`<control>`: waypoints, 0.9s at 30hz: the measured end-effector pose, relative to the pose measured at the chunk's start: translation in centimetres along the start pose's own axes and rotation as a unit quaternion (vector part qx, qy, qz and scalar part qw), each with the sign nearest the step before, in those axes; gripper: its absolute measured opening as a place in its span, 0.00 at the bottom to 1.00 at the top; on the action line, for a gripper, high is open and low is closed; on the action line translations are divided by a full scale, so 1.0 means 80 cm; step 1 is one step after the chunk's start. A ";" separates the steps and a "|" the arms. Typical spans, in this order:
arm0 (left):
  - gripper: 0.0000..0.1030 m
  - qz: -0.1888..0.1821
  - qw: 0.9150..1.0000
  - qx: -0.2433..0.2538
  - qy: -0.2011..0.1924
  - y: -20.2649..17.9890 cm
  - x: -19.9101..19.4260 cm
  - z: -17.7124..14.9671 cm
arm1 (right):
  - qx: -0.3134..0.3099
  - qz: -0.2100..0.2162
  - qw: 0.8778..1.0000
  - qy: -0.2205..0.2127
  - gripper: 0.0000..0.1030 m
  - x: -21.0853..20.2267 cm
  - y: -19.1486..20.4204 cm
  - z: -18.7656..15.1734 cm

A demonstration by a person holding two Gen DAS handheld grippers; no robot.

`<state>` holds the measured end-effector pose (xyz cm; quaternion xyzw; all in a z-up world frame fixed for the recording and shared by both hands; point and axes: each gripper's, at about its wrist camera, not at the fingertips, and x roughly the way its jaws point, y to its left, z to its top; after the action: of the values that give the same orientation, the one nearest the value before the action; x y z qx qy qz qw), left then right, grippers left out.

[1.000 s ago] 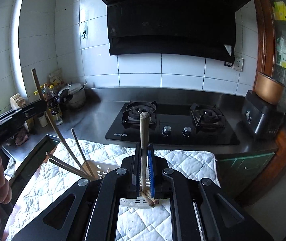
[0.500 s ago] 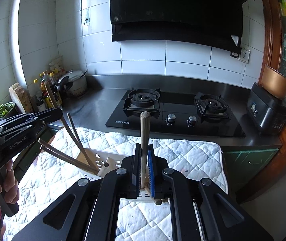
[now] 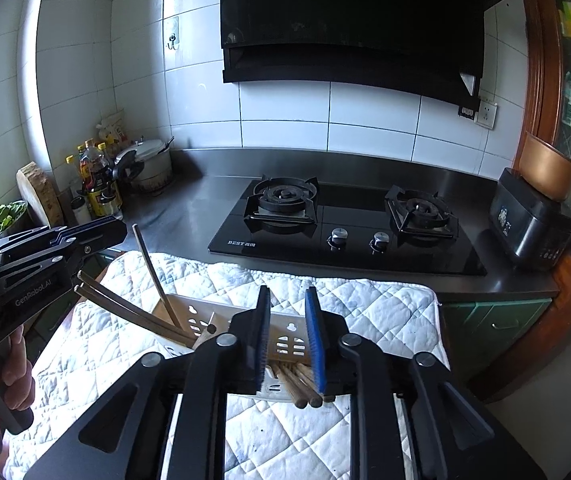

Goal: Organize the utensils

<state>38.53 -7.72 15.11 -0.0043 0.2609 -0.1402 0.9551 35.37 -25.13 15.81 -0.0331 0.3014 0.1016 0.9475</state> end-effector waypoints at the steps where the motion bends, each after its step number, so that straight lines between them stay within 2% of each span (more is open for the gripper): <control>1: 0.09 0.001 1.000 0.001 -0.002 -0.001 -0.004 0.000 | 0.000 -0.001 1.000 -0.003 0.22 -0.005 0.001 0.000; 3: 0.10 0.000 1.000 0.002 -0.004 -0.001 -0.014 0.000 | 0.000 -0.002 1.000 -0.008 0.26 -0.013 0.001 0.001; 4: 0.17 0.001 1.000 0.002 -0.007 -0.002 -0.020 0.000 | 0.001 -0.003 1.000 -0.011 0.28 -0.019 0.000 0.000; 5: 0.28 0.004 1.000 0.001 -0.010 -0.002 -0.027 -0.001 | 0.001 -0.002 1.000 -0.014 0.30 -0.025 0.001 -0.001; 6: 0.32 0.007 1.000 0.002 -0.015 -0.003 -0.033 -0.002 | 0.001 -0.002 1.000 -0.017 0.34 -0.032 0.002 -0.003; 11: 0.35 0.012 1.000 0.006 -0.026 -0.005 -0.069 -0.012 | -0.009 -0.008 0.999 -0.030 0.43 -0.066 0.012 -0.019; 12: 0.36 0.013 1.000 0.006 -0.028 -0.005 -0.077 -0.016 | -0.009 -0.008 0.999 -0.032 0.44 -0.073 0.013 -0.024; 14: 0.44 0.018 0.999 0.006 -0.033 -0.006 -0.093 -0.024 | -0.008 -0.008 0.999 -0.033 0.53 -0.085 0.016 -0.035; 15: 0.46 0.020 0.999 0.006 -0.035 -0.006 -0.101 -0.029 | -0.007 -0.010 0.999 -0.035 0.59 -0.091 0.017 -0.041; 18: 0.57 0.027 0.999 0.010 -0.040 -0.010 -0.124 -0.047 | -0.003 -0.008 0.999 -0.037 0.60 -0.107 0.022 -0.062; 21: 0.71 0.033 0.998 0.018 -0.043 -0.014 -0.146 -0.068 | 0.004 -0.009 0.999 -0.040 0.79 -0.121 0.026 -0.088; 23: 0.80 0.038 0.998 0.024 -0.044 -0.016 -0.159 -0.084 | 0.002 -0.016 0.999 -0.042 0.81 -0.129 0.031 -0.106; 25: 0.84 0.041 0.998 0.027 -0.046 -0.016 -0.171 -0.099 | 0.010 -0.009 0.999 -0.040 0.88 -0.136 0.034 -0.124; 27: 0.87 0.041 0.998 0.026 -0.047 -0.016 -0.183 -0.117 | 0.018 -0.005 0.999 -0.037 0.88 -0.141 0.037 -0.140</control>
<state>21.43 -4.37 14.40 0.0246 0.2117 -0.1071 0.9711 19.45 -25.61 13.20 -0.0144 0.2677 0.0924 0.9589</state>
